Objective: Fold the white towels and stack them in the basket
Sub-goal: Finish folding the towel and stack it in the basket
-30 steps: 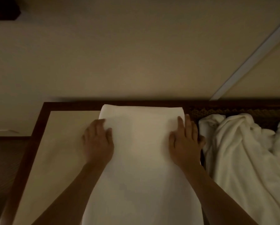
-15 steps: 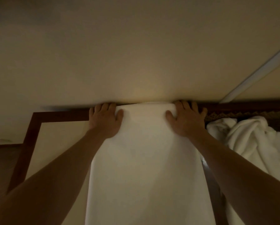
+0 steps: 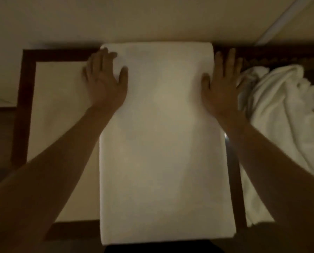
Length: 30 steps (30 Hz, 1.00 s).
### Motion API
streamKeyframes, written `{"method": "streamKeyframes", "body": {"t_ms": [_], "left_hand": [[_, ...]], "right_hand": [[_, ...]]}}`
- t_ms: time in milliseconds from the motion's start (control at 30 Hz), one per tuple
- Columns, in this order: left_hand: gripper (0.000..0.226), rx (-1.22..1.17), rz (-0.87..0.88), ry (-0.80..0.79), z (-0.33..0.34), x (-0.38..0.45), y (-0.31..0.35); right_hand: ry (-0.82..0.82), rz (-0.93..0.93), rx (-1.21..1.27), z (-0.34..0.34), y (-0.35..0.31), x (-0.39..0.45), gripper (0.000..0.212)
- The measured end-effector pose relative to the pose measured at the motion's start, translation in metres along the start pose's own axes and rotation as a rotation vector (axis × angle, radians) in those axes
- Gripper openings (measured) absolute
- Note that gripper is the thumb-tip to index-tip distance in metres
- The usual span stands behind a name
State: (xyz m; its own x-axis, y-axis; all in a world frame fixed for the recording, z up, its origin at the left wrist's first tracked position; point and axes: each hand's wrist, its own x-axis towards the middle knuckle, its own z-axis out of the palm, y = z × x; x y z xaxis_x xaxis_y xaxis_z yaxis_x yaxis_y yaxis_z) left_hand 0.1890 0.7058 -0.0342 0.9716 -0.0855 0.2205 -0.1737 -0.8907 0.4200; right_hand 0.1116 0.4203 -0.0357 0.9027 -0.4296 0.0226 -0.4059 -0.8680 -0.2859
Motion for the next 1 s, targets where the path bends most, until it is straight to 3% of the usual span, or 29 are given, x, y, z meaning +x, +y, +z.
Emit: {"method": "streamKeyframes", "body": {"t_ms": [133, 200, 300, 400, 500, 600, 700, 800, 900, 1000], "left_hand": [[0.054, 0.095, 0.188, -0.247, -0.032, -0.171, 0.023], [0.061, 0.188, 0.218, -0.384, -0.046, -0.231, 0.017], [0.063, 0.214, 0.043, -0.431, -0.065, -0.272, 0.0], [0.05, 0.018, -0.158, -0.34, -0.081, -0.301, 0.002], [0.024, -0.26, -0.398, -0.149, -0.097, -0.336, 0.003], [0.015, -0.41, -0.671, -0.046, -0.115, -0.364, 0.008], [0.015, -0.554, -0.864, 0.051, -0.12, -0.385, 0.012], [0.014, -0.852, -1.121, 0.138, -0.108, -0.405, 0.003], [0.021, -0.923, -1.195, -0.003, -0.098, -0.411, -0.01], [0.021, -0.981, -1.14, -0.16, -0.102, -0.412, -0.015]], "right_hand": [[-0.202, -0.32, -0.114, -0.013, 0.016, -0.162, 0.066], [-0.253, -0.305, -0.191, -0.009, 0.043, -0.203, 0.066], [-0.291, -0.094, -0.177, -0.015, 0.073, -0.213, 0.064], [-0.245, 0.077, -0.034, -0.032, 0.086, -0.232, 0.057], [-0.076, 0.194, 0.232, -0.057, 0.096, -0.276, 0.032], [0.035, 0.26, 0.399, -0.062, 0.111, -0.336, 0.006], [-0.022, 0.402, 0.673, -0.059, 0.117, -0.38, 0.021], [-0.109, 0.437, 0.77, -0.054, 0.117, -0.406, 0.016], [-0.129, 0.466, 0.835, -0.047, 0.116, -0.41, 0.024], [-0.119, 0.503, 0.828, -0.042, 0.121, -0.407, 0.027]]}}
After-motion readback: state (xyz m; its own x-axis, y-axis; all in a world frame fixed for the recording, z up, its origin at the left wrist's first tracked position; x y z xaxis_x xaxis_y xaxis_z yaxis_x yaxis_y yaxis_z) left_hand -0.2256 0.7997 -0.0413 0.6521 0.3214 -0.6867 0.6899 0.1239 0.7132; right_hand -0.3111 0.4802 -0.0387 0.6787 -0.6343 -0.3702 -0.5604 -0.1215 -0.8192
